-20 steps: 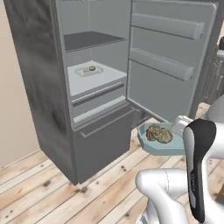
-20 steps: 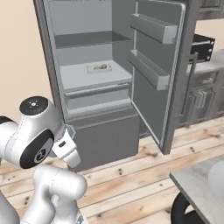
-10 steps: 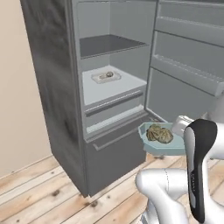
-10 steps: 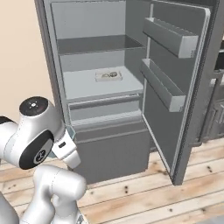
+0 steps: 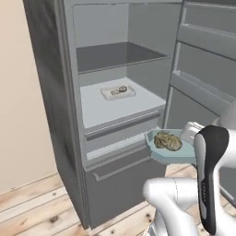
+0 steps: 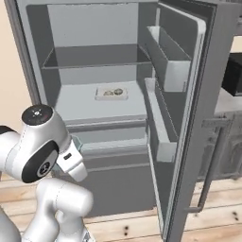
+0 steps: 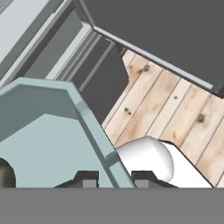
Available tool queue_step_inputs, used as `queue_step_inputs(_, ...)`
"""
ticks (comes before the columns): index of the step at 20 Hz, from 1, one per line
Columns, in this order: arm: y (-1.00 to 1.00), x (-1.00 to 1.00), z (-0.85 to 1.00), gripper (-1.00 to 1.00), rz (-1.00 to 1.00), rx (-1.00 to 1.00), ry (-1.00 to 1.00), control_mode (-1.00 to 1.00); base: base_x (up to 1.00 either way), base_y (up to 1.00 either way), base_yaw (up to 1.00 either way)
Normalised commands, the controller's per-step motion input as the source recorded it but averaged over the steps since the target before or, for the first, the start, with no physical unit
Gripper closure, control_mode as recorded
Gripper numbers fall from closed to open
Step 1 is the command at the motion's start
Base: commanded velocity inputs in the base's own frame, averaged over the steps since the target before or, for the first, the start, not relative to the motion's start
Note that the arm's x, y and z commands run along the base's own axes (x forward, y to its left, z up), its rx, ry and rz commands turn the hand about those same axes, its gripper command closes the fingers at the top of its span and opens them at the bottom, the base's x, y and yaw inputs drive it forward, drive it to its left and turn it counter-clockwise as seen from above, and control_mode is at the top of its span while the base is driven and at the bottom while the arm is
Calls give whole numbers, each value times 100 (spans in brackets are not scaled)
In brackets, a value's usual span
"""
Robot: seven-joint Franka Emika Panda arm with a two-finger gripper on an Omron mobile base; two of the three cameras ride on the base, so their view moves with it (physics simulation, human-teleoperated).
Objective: Place two dumplings into each of the tupperware containers and then place the containers in the fridge.
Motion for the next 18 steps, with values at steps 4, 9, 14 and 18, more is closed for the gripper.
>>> queue_step_inputs(4,0,0,0,100,0,0,0,100,64,-27,36)
queue_step_inputs(9,0,0,0,100,0,0,0,100,68,-20,42)
queue_step_inputs(14,0,0,0,100,0,0,0,100,62,-26,42)
queue_step_inputs(18,0,0,0,100,0,0,0,100,33,-22,38)
